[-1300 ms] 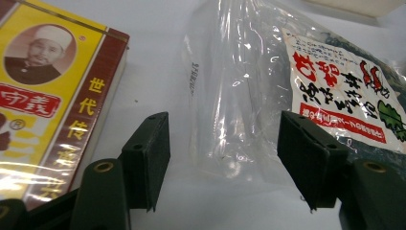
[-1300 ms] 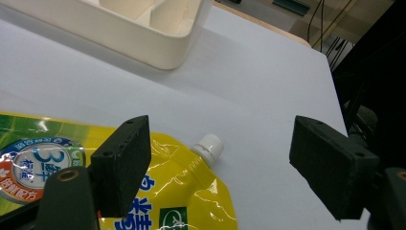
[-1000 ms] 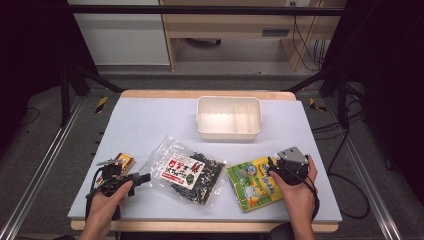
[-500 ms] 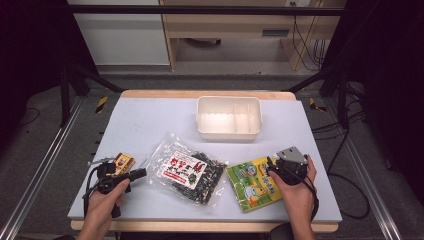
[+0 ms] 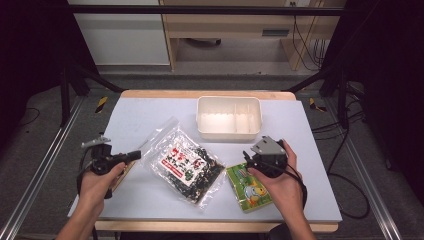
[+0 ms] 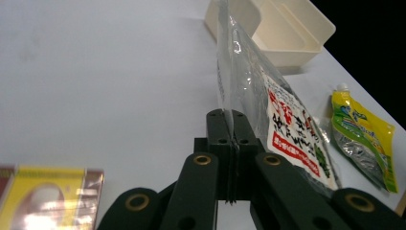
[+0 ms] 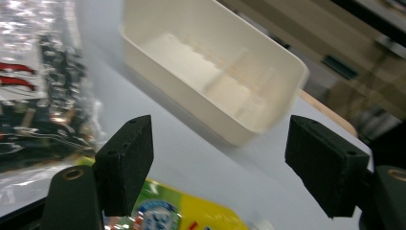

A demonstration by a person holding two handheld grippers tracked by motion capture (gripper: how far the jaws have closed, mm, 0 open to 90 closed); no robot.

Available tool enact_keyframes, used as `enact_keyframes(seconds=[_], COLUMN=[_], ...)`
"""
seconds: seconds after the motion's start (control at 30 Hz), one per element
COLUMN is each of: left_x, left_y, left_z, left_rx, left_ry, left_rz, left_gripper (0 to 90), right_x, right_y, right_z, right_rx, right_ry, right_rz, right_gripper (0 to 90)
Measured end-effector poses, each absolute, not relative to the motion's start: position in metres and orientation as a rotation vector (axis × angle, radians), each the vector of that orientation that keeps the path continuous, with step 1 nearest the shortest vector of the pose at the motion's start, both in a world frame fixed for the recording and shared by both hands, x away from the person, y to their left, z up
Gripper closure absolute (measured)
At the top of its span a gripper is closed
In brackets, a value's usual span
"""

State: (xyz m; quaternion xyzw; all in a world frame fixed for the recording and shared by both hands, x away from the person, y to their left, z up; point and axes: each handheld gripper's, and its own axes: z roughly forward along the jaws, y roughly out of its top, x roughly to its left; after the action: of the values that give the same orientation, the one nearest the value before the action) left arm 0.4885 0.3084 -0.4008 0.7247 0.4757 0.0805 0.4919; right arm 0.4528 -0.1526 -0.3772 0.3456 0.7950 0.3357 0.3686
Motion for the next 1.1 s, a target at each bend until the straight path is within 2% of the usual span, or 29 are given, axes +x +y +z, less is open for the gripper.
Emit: enact_keyframes(seconds=[0.03,0.27,0.3,0.6,0.83,1.1], left_x=[0.495,0.517,0.52,0.528,0.519,0.51], left_y=[0.306,0.295,0.293,0.262,0.237,0.22], left_z=[-0.384,-0.334,-0.327,-0.265,-0.243,-0.234], left_rx=[1.814,1.956,1.977,2.087,2.166,2.22], left_ry=[1.121,0.97,0.945,0.754,0.616,0.503], left_rz=[0.229,0.3,0.312,0.394,0.439,0.457], left_gripper=[89.2,89.2,89.2,89.3,89.3,89.3], right_x=[0.46,0.484,0.493,0.511,0.521,0.537], right_y=[-0.143,-0.117,-0.109,-0.087,-0.076,-0.063], right_z=[-0.367,-0.34,-0.324,-0.266,-0.244,-0.241], right_rx=[0.829,0.677,0.626,0.471,0.382,0.32], right_ry=[2.122,2.343,2.375,2.443,2.441,2.476], right_rz=[0.908,1.004,0.996,0.949,0.914,0.904], right_gripper=[27.4,26.9,26.7,26.8,25.8,25.5])
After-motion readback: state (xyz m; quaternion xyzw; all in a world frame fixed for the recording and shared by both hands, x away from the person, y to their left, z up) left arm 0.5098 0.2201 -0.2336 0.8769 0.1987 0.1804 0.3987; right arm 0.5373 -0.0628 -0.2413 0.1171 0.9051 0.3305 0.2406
